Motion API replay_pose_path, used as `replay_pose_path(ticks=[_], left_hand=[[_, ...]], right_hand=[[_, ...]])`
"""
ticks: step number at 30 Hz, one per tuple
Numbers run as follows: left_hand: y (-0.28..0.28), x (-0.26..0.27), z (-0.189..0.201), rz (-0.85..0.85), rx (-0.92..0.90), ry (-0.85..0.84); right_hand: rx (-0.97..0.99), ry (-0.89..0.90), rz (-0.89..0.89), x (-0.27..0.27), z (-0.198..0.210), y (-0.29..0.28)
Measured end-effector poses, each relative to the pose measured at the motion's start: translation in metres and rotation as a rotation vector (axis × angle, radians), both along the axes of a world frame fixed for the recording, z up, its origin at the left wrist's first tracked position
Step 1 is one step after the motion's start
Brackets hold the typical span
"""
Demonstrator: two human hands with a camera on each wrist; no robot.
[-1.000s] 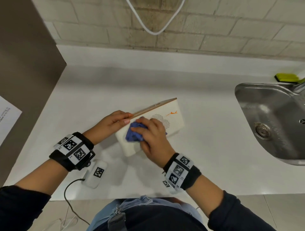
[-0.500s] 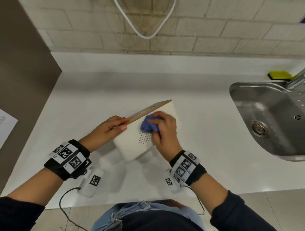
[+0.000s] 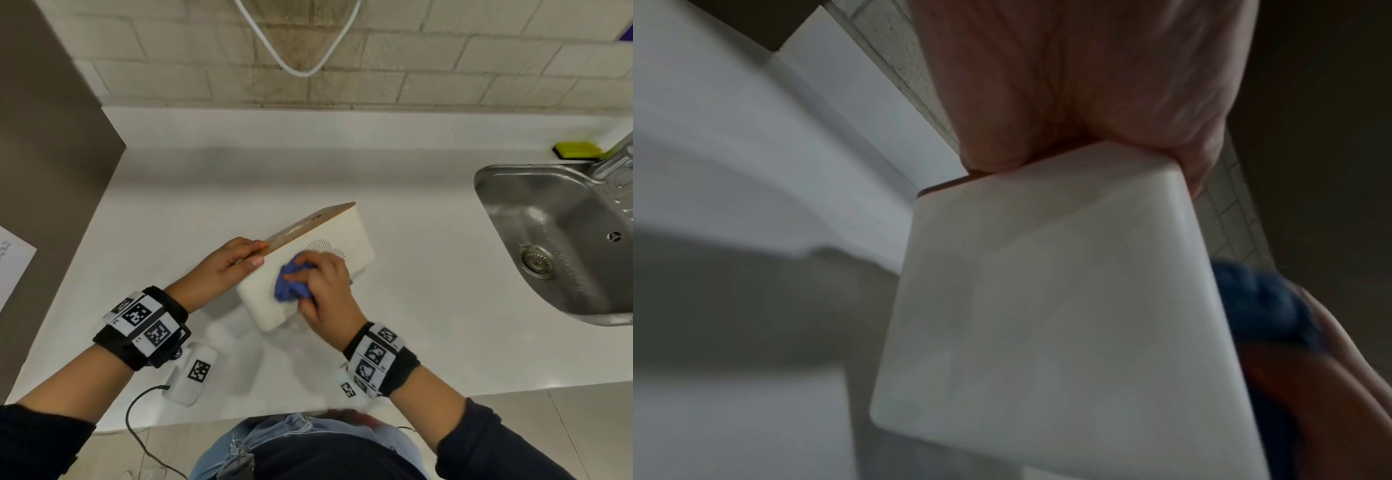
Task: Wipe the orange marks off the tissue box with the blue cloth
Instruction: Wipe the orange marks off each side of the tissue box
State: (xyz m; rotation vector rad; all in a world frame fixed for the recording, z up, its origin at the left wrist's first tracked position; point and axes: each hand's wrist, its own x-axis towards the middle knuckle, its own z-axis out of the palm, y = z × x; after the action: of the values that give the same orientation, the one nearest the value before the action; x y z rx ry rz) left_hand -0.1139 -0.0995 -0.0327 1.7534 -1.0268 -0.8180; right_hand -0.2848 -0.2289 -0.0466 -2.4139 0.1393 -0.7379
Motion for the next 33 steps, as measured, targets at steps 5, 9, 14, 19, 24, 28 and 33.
replay_pose_path(ticks=[5, 9, 14, 19, 24, 28, 33], left_hand=[[0.002, 0.003, 0.006, -0.045, 0.033, -0.053], [0.011, 0.007, 0.012, -0.124, 0.057, -0.184], [0.022, 0.013, 0.01, -0.435, 0.197, -0.669], [0.029, 0.038, 0.017, -0.401, 0.246, -0.978], [-0.008, -0.033, 0.016, -0.233, 0.265, -0.909], [-0.055, -0.089, -0.004, 0.039, 0.339, -0.893], [-0.054, -0.087, 0.003, 0.161, 0.227, -0.939]], right_hand=[[0.008, 0.009, -0.15, -0.026, -0.007, -0.062], [0.449, -0.076, -0.578, -0.027, 0.018, -0.109], [0.728, -0.179, -0.516, -0.034, 0.042, -0.104], [0.786, -0.18, -0.455, -0.04, 0.035, -0.091], [0.853, -0.179, -0.433, -0.037, 0.027, -0.08], [0.892, -0.189, -0.423, -0.036, 0.023, -0.077], [0.777, -0.188, -0.428, -0.035, 0.018, -0.069]])
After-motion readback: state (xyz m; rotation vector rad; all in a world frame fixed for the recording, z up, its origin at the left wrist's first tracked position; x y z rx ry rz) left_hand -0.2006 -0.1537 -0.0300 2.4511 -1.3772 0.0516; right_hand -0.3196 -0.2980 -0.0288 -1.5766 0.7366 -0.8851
